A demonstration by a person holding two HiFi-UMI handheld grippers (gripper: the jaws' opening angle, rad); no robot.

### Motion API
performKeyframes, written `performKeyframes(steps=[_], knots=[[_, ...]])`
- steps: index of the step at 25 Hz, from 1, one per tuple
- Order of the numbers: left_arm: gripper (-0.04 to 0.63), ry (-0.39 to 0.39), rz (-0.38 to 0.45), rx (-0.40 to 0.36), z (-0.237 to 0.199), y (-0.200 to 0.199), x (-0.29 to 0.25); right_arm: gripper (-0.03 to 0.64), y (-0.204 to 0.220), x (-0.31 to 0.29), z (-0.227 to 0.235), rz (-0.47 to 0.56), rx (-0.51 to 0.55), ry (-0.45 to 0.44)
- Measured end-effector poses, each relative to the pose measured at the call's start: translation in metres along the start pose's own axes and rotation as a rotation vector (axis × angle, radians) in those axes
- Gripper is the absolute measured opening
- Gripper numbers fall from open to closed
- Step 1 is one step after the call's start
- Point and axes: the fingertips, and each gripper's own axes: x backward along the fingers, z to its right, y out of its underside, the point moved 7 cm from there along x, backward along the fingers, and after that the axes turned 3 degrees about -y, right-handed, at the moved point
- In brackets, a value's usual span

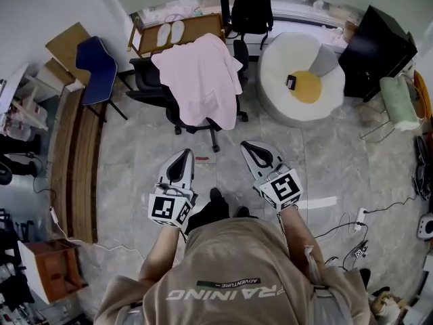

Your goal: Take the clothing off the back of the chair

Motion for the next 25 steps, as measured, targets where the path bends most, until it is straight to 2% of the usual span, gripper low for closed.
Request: performKeyframes(steps=[12,19,25], knots=[[0.014,0.068,0.022,0.003,-0.07,-0.015,-0.062,0.032,-0.023,-0.063,0.039,0.0,-0.004,0.083],[0.014,0.112,0.02,0.007,-0.098,-0.013,-0.081,0.032,-0.019,-0.088,0.047,-0.016,-0.002,0.128],[0.014,0.108,0.013,0.007,-0.116,-0.01,-0.095,0.032,-0.022,-0.103,0.065,-0.006,0.011,0.149]])
